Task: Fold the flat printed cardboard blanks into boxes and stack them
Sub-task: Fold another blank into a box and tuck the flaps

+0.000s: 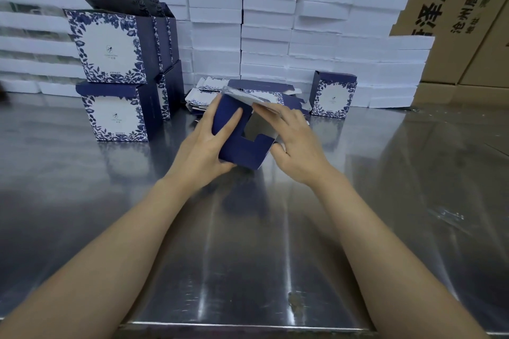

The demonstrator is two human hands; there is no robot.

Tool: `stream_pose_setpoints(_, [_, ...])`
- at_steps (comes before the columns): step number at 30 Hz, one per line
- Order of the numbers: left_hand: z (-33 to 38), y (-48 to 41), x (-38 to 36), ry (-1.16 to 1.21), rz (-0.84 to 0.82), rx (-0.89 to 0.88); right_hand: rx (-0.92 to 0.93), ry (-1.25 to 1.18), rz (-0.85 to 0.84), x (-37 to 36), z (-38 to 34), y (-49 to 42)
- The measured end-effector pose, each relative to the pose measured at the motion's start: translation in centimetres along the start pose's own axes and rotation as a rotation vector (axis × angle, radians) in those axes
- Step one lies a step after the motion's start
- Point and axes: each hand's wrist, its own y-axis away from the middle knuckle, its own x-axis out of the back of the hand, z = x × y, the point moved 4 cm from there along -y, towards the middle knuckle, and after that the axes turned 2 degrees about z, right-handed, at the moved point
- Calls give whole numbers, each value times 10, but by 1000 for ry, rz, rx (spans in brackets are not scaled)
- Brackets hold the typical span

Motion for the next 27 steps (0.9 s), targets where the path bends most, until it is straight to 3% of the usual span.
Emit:
stream_pose_setpoints(5, [7,-2,0,-8,23,-31,-18,-65,100,-15,11,1])
stream_pose_setpoints(9, [15,-3,0,-6,17,-53,20,-204,292,-17,22,7])
stream_pose_setpoints(12, [16,-1,0,18,22,-27,-74,-297,362,-11,30,8])
stream_pose_setpoints(19, [18,2,-4,107,48,4,-104,-320,514,-9,31,16])
stream_pose_setpoints(27, [10,4,-9,361,4,246,-151,-383,480,-5,27,12])
